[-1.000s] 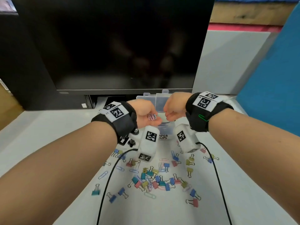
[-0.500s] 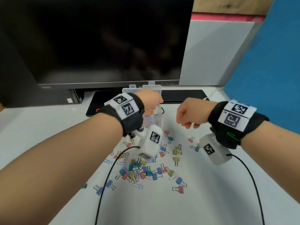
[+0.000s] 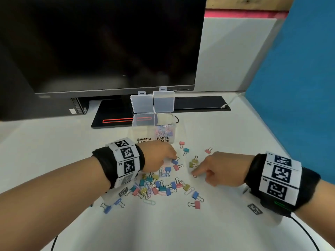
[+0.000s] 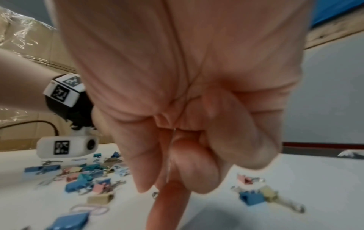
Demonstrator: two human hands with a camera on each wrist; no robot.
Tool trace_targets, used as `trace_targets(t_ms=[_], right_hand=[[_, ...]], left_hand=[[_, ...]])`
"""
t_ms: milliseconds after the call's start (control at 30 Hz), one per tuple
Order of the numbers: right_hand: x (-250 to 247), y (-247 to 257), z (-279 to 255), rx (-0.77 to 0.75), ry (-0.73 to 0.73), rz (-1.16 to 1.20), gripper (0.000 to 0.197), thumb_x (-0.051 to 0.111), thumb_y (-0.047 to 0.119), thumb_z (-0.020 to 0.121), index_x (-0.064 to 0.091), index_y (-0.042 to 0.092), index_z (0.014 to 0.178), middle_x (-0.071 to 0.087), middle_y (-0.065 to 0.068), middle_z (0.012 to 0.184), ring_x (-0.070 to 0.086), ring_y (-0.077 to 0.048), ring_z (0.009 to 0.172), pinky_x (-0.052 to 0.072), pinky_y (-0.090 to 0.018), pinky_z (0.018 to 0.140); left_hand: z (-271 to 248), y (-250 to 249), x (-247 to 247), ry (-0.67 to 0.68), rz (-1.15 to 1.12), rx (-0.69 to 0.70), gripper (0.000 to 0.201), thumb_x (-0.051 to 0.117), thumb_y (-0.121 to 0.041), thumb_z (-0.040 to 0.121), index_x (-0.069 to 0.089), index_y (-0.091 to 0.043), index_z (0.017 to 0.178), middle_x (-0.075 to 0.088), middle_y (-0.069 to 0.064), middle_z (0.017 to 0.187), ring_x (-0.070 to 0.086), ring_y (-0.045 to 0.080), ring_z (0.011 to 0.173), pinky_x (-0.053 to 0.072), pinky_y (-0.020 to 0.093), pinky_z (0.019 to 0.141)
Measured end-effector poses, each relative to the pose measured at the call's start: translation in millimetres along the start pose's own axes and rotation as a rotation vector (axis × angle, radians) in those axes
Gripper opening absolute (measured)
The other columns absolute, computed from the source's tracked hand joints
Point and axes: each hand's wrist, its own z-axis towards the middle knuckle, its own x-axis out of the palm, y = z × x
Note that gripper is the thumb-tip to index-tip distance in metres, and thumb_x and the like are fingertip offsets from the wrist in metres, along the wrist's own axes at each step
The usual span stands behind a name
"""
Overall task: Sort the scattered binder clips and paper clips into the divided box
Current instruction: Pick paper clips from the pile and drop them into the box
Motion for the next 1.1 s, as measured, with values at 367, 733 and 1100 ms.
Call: trace_targets(t_ms=[367, 733, 1100], right_hand=[[10, 9, 12, -0.059, -0.22, 0.099, 0.013, 0.055, 0.018, 0.09, 0.066, 0.015, 0.094, 0.054, 0.011, 0.08, 0.051, -0.01, 0.079, 0.039, -0.019, 0.073], [6, 13, 42, 0.07, -0.151, 0.063, 0.028, 0.062, 0.027, 0.088, 0.049, 0.022, 0.063, 0.068, -0.006, 0.089, 0.054, -0.017, 0.077, 0.045, -0.026, 0.071], [15, 23, 20, -0.103, -0.171, 0.118, 0.016, 0.07, 0.028, 0.08, 0.067, 0.014, 0.089, 0.053, 0.016, 0.07, 0.053, 0.004, 0.065, 0.037, -0.014, 0.061]], left_hand=[[-8, 5, -3, -0.035, -0.098, -0.132, 0.043, 0.067, -0.038, 0.083, 0.059, -0.024, 0.124, 0.056, -0.006, 0.118, 0.052, 0.011, 0.101, 0.043, 0.022, 0.085], [-1, -3, 2, -0.061, -0.149, -0.197, 0.055, 0.08, -0.039, 0.07, 0.058, -0.017, 0.116, 0.058, -0.003, 0.107, 0.051, 0.012, 0.087, 0.046, 0.022, 0.075], [-1, 0, 4, -0.07, -0.285, -0.226, 0.035, 0.081, -0.024, 0.072, 0.067, -0.015, 0.103, 0.069, 0.0, 0.1, 0.059, 0.012, 0.082, 0.051, 0.025, 0.077]])
